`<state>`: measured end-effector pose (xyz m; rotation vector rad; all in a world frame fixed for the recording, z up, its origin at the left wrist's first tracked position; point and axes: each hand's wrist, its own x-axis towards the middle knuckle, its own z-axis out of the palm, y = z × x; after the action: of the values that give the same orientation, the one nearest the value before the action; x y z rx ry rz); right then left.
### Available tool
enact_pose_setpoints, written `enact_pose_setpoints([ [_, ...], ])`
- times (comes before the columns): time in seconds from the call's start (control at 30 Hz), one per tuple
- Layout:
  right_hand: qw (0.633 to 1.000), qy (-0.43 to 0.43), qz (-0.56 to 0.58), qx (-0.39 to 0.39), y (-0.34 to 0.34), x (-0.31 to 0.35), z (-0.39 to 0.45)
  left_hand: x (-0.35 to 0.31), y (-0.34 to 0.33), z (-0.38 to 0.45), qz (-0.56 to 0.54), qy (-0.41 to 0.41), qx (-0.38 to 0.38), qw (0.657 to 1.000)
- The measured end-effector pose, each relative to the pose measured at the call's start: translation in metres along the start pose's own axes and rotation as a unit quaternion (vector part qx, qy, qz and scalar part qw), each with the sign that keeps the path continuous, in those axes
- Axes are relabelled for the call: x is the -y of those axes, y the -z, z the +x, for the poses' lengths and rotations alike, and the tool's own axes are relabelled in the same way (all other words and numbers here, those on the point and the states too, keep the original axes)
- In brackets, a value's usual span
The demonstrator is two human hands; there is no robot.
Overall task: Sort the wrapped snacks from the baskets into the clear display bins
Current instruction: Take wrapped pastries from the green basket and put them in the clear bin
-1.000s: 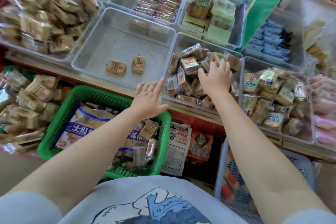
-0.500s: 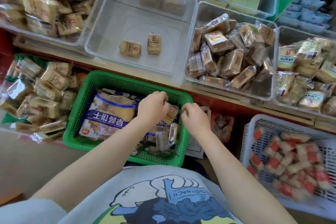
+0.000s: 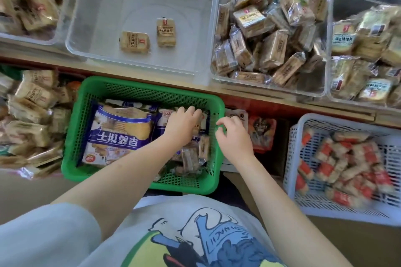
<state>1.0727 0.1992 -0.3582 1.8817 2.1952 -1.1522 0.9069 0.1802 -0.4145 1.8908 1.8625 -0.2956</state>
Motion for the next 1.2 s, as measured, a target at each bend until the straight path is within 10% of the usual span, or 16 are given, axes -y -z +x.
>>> enact_pose_setpoints([
  [0.37,0.945,0.053,0.322,-0.028,0.075,0.066,0.005,-0.022,0.121,-0.048,-0.218,-0.084,-0.322,0.917],
  [0.63,0.907,0.003,0.167,-0.387,0.154,0.020,0.026,-0.046,0.129,-0.001,-0.062,-0.076,-0.159,0.982],
  [0.83,0.977,-0.088,-0.039,-0.188,0.141,-0.026,0.047,-0.046,0.110,0.006,0.017,-0.059,-0.111,0.992],
  [0.97,0.957,-0.073,-0.050,-0.278,0.121,-0.017,0.034,-0.046,0.116,0.005,-0.007,-0.063,-0.101,0.993],
  [1.1,0.910,0.073,-0.035,-0.406,0.095,0.002,0.018,-0.040,0.112,-0.014,-0.157,-0.079,-0.261,0.949],
  [1.2,0.962,0.148,0.003,-0.229,0.068,0.016,0.008,-0.020,0.090,-0.029,-0.202,0.006,-0.313,0.928],
])
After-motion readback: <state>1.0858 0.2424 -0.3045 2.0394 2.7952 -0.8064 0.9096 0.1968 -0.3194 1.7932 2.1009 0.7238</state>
